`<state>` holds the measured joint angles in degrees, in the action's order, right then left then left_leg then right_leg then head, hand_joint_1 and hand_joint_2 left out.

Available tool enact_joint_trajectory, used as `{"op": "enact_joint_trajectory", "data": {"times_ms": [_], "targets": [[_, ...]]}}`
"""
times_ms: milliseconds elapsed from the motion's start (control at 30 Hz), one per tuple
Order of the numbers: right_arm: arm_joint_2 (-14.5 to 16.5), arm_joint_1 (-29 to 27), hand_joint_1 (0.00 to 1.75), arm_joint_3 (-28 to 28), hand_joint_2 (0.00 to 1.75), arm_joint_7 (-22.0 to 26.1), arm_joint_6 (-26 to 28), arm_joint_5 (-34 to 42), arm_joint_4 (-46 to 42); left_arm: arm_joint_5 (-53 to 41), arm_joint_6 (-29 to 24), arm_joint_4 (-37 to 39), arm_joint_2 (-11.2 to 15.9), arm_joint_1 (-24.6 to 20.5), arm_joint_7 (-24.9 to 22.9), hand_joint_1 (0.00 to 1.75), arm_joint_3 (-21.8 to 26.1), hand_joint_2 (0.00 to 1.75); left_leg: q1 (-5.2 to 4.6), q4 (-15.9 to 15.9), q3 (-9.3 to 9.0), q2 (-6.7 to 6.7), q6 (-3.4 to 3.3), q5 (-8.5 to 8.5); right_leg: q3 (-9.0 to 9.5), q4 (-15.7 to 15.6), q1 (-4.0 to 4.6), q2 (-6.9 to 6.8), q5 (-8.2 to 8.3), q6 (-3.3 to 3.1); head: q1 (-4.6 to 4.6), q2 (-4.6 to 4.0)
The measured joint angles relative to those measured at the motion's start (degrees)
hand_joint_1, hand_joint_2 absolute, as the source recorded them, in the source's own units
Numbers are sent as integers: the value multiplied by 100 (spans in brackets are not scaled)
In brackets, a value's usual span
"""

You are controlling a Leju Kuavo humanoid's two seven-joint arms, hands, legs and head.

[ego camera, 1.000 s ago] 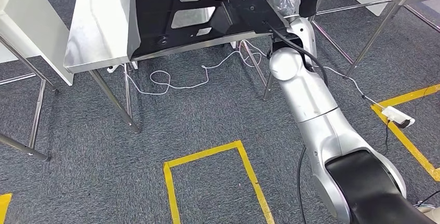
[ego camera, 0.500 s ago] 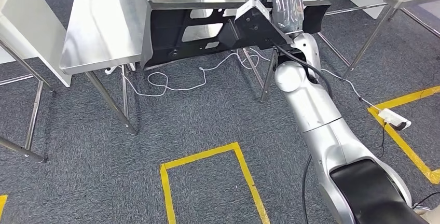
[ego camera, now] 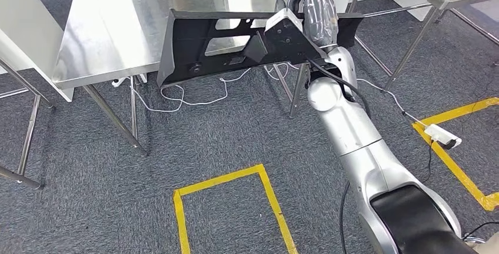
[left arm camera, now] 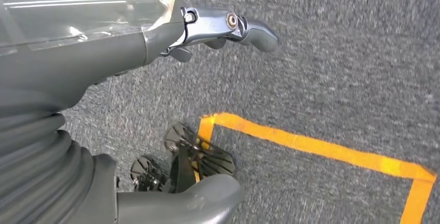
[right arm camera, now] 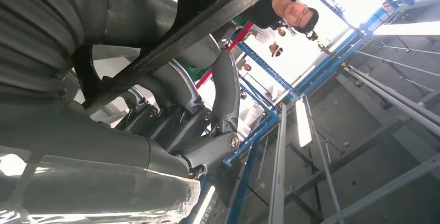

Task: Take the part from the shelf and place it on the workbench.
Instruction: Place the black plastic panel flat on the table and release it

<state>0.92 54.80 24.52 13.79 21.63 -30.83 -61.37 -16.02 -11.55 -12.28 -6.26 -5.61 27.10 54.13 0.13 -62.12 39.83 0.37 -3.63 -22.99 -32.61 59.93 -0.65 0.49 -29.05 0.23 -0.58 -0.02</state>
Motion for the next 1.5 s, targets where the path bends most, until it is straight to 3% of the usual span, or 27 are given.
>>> {"op": "enact_joint_trajectory", "data": {"times_ms": [67,167,200,267,333,367,400,433,467,533,600,667,733,800,867,900,967,1033,1167,1233,1300,1367,1400,1467,1500], "targets": [[-1,-10,175,-7,175,9,-7,7,1,-10,0,-2,14,-10,-7,0,-1,175,-72,205,-105,25,-75,-38,32,-11,5,-14,29,76,-4,0],[-2,9,175,-28,175,19,-20,10,3,-4,-1,-2,18,-4,-17,0,1,175,-88,450,-330,-14,-92,-33,32,125,1,-41,22,185,-2,0],[-3,41,175,-34,175,23,-23,16,6,0,-1,-2,15,-6,-22,0,1,175,-77,497,-397,-28,-94,-29,-67,310,-6,-43,-73,171,2,0],[-4,87,175,-38,175,29,-27,37,17,8,-1,-1,11,-16,-33,0,1,175,-62,515,-450,-53,-97,-48,-447,926,-21,-41,-300,167,4,0],[-4,70,175,-39,175,41,-27,55,40,9,-1,0,3,-14,-40,0,1,175,-47,512,-498,-86,-79,-97,-805,1363,-45,-40,-373,249,2,0],[-5,55,175,-39,175,49,-26,59,55,9,-1,1,-3,-8,-42,0,1,175,-37,510,-535,-106,-56,-130,-859,1320,-59,-40,-283,318,5,0],[-5,47,175,-41,175,61,-24,62,68,9,-2,1,-10,-1,-43,0,1,175,-24,505,-580,-127,-27,-167,-810,1070,-78,-41,-106,388,5,0],[-5,45,175,-42,175,72,-22,63,76,9,-3,2,-16,4,-43,0,1,175,-10,495,-626,-142,8,-211,-693,679,-98,-42,130,454,7,0],[-7,47,175,-44,175,81,-19,64,86,9,-4,2,-18,7,-42,0,1,175,-4,475,-665,-154,51,-259,-581,302,-104,-43,313,474,9,0],[10,56,175,-42,175,98,-14,67,102,9,-6,2,-19,5,-39,0,1,175,-6,441,-684,-162,127,-338,-409,-126,-84,-46,460,355,7,1],[32,59,175,-46,175,116,-10,69,115,9,-6,2,-19,2,-36,0,1,175,-6,405,-684,-162,186,-378,-352,-157,-73,-46,437,177,-15,1],[50,67,175,-55,175,136,-7,70,117,10,-5,2,-21,3,-34,0,1,175,14,270,-651,-141,235,-416,-289,-174,-104,-42,444,87,-34,0],[81,92,175,-57,175,149,-4,69,117,11,-5,3,-22,-5,-33,0,1,175,47,-185,-380,-101,298,-532,-203,-184,-113,-40,399,10,-45,0],[108,97,175,-56,175,152,-4,69,126,11,-5,4,-20,-6,-33,0,1,175,75,-788,56,-78,361,-724,-132,-184,-99,-38,330,-35,-54,0],[119,72,175,-55,175,153,-3,69,141,13,-5,4,-21,10,-34,0,1,175,96,-970,321,-66,384,-724,-36,-184,-91,-34,244,-36,-54,0],[126,60,175,-55,175,153,-2,68,146,15,-6,4,-21,17,-34,0,1,175,103,-800,321,-60,380,-568,27,-184,-91,-32,196,-28,-52,0],[151,57,175,-55,175,152,7,59,148,21,-6,4,-16,20,-36,0,1,175,102,-123,118,-45,346,-71,158,-190,-95,-30,98,10,-52,0],[179,74,175,-55,175,149,20,40,146,19,-4,4,-12,17,-38,0,1,175,61,327,-46,-33,282,146,234,-222,-82,-29,25,72,-54,0],[187,74,175,-70,175,102,29,-21,116,3,-2,5,-12,20,-37,0,1,175,12,447,-212,-48,107,113,291,-88,-26,-33,-29,213,-50,1],[181,102,175,-87,175,76,31,-44,102,-14,-1,4,-16,13,-36,0,1,175,9,481,-319,-62,37,76,49,343,-22,-34,-170,199,-47,1],[173,101,175,-100,175,57,33,-62,98,-23,-1,4,-15,4,-35,0,1,175,-8,480,-362,-75,-17,21,-415,1019,-22,-33,-379,161,-45,1],[152,66,175,-117,175,42,33,-79,98,-27,-1,5,-15,3,-35,0,1,175,-27,478,-428,-104,-39,-51,-766,1314,-15,-34,-460,166,-45,0],[139,56,175,-126,175,38,33,-83,97,-28,-1,5,-16,6,-35,0,1,175,-40,476,-477,-122,-38,-91,-806,1199,-10,-34,-369,200,-43,0],[112,63,175,-140,175,35,32,-86,97,-28,0,6,-24,12,-35,0,1,175,-69,475,-600,-145,-26,-188,-645,478,6,-37,125,265,-37,0],[101,69,175,-143,175,36,32,-87,97,-28,1,7,-27,12,-35,0,1,175,-84,468,-653,-153,-9,-237,-559,134,17,-40,335,244,-42,0]]}}
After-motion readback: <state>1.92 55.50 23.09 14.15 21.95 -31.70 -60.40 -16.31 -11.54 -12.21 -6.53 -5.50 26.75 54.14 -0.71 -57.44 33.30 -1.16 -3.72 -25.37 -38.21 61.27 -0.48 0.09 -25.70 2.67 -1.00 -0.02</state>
